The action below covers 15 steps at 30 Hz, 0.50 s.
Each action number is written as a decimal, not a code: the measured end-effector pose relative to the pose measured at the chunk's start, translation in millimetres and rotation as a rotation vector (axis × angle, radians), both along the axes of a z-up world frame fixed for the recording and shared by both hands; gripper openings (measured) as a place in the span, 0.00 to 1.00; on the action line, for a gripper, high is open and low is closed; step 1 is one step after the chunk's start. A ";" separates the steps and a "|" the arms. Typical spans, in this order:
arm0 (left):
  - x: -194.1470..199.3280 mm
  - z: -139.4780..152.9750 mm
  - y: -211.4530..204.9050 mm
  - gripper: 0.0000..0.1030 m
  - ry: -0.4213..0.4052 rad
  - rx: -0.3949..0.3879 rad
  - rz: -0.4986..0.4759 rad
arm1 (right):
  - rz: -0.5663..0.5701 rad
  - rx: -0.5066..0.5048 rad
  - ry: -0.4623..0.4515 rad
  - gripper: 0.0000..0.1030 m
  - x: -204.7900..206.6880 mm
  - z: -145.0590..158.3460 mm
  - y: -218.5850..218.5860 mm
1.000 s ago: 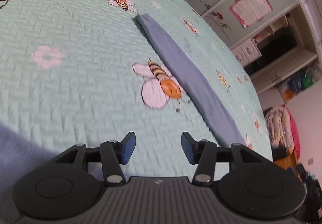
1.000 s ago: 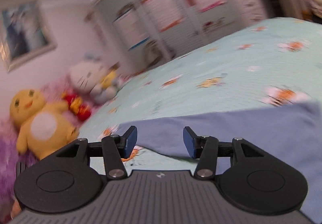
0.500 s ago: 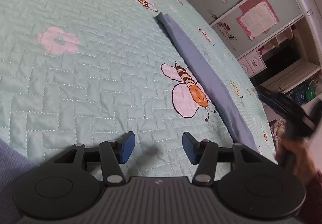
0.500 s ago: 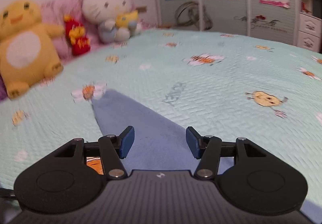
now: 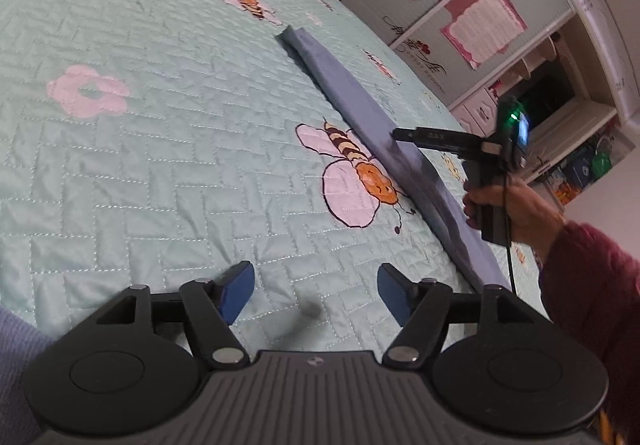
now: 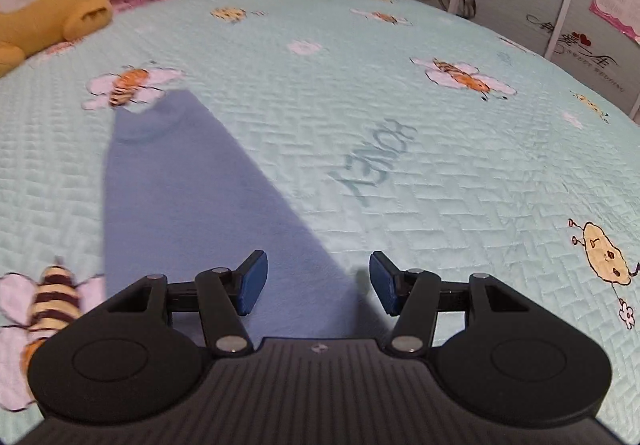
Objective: Fold clothes
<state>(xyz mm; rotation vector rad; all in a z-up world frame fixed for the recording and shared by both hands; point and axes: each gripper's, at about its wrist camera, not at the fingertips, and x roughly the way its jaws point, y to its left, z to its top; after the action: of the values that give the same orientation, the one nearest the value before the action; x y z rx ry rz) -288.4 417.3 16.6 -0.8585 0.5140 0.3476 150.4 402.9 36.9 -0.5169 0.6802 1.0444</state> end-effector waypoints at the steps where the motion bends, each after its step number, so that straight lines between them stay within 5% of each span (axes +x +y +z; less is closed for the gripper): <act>1: 0.3 0.2 -0.7 0.71 0.001 0.005 -0.002 | -0.003 0.000 0.016 0.57 4.4 -3.3 1.1; 5: 0.7 0.1 -0.6 0.73 -0.005 0.002 0.000 | -0.004 0.006 0.105 0.55 14.1 -8.9 -1.4; 10: 1.0 0.4 -0.6 0.74 -0.006 0.001 0.002 | 0.023 0.004 0.144 0.10 1.9 -4.6 -0.3; 15: -1.9 -0.5 7.0 0.74 -0.026 -0.057 0.017 | 0.066 -0.007 -0.111 0.05 -56.7 9.9 -3.6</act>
<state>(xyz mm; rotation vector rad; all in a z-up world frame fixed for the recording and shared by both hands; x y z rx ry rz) -290.3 424.3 16.2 -0.9217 0.4950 0.3385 93.7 399.3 46.9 -0.6021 0.5724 1.0675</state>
